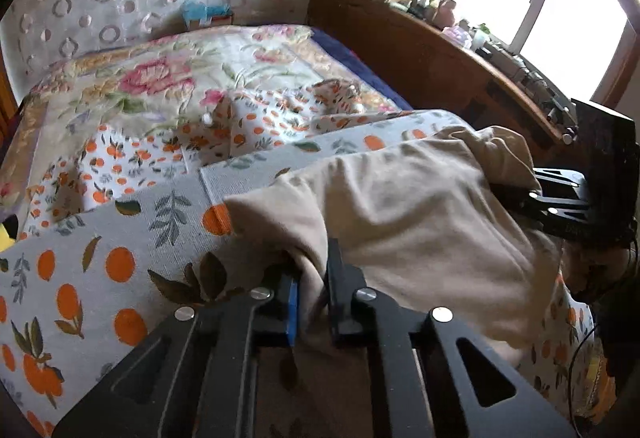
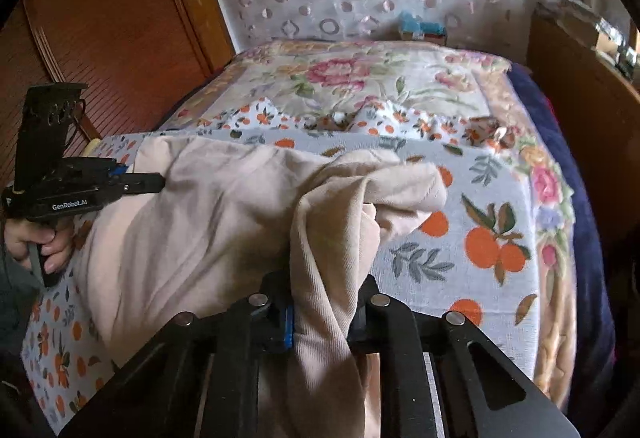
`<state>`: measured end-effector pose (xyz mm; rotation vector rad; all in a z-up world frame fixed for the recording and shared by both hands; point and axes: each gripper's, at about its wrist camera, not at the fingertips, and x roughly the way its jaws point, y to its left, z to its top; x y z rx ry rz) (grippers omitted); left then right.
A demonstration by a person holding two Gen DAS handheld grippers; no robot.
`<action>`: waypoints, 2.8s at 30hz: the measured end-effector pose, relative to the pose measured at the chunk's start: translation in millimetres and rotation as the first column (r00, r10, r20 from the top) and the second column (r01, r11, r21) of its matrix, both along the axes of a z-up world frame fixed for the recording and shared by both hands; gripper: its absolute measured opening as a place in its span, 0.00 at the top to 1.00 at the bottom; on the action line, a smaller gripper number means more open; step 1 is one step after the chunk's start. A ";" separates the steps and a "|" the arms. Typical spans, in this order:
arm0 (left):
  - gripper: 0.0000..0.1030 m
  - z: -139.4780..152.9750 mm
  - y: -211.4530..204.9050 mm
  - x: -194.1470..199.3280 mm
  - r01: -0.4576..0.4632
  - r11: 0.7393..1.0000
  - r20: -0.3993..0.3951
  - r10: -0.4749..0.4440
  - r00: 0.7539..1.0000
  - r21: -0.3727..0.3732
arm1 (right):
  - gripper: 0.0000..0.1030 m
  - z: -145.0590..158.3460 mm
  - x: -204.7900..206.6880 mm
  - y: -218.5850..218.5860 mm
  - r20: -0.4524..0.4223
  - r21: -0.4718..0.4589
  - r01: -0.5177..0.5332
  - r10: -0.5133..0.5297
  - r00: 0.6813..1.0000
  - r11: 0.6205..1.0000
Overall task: Fold small clothes
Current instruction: 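Carry the folded shirt with both tools toward the yellow plush toy, then lower the shirt beside the yellow plush toy and open both tools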
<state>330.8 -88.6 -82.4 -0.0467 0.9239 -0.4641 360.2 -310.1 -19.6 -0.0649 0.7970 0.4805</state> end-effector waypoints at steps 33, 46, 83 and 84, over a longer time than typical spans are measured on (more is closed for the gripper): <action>0.90 40.0 261.9 -205.5 -0.639 0.764 0.211 0.640 0.738 -0.083 | 0.84 72.8 8.5 408.1 0.229 -0.325 -0.659 0.733 0.641 0.678; 0.90 3.4 281.5 -213.7 -0.683 0.730 0.150 0.680 0.718 -0.039 | 0.74 35.4 52.0 480.2 0.174 -0.325 -0.635 0.705 0.688 0.700; 0.21 105.3 97.7 -267.4 -0.433 0.901 0.410 0.396 0.822 -0.003 | 0.24 70.5 -231.8 156.7 0.318 0.062 -0.089 0.065 0.946 0.994; 0.21 107.4 92.5 -269.4 -0.429 0.903 0.414 0.392 0.822 -0.003 | 0.24 73.7 -242.7 150.4 0.340 0.068 -0.071 0.044 0.940 0.995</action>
